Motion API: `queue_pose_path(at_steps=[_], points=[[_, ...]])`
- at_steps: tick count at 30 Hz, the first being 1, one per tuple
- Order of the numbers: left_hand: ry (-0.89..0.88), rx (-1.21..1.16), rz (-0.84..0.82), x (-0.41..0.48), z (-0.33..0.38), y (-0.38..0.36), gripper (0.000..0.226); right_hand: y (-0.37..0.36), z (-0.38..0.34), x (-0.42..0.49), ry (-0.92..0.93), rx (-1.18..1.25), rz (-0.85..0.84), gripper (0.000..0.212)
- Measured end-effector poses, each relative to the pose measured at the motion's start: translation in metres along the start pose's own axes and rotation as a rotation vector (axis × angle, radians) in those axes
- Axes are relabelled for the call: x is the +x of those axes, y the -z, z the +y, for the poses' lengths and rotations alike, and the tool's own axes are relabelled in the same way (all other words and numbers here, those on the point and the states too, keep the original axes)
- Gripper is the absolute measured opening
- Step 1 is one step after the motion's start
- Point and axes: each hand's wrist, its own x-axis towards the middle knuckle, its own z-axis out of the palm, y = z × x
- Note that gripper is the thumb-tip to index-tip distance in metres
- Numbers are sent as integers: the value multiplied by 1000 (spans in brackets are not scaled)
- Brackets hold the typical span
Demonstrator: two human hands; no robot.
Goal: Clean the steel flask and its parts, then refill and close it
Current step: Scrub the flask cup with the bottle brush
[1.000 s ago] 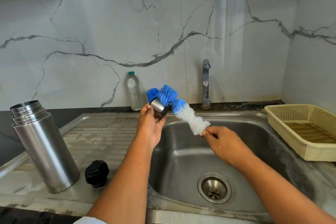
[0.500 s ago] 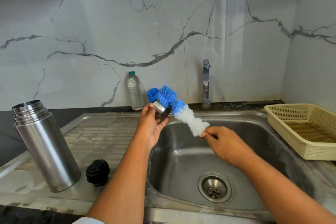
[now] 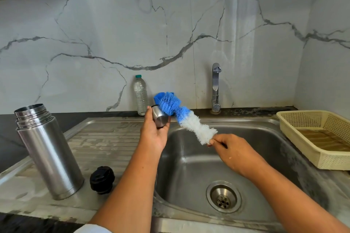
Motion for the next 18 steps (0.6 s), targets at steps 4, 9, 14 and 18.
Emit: queue_pose_path(at_steps=[4, 9, 14, 18], points=[[18, 15, -37, 5, -5, 3, 39, -6, -4, 1, 9, -18, -6, 27], [63, -29, -106, 10, 0, -1, 42, -4, -2, 2, -6, -6, 49, 27], [102, 13, -103, 7, -4, 2, 37, -4, -2, 3, -3, 2, 70, 28], [10, 27, -47, 12, -1, 5, 39, -2, -1, 1, 9, -41, 62, 29]])
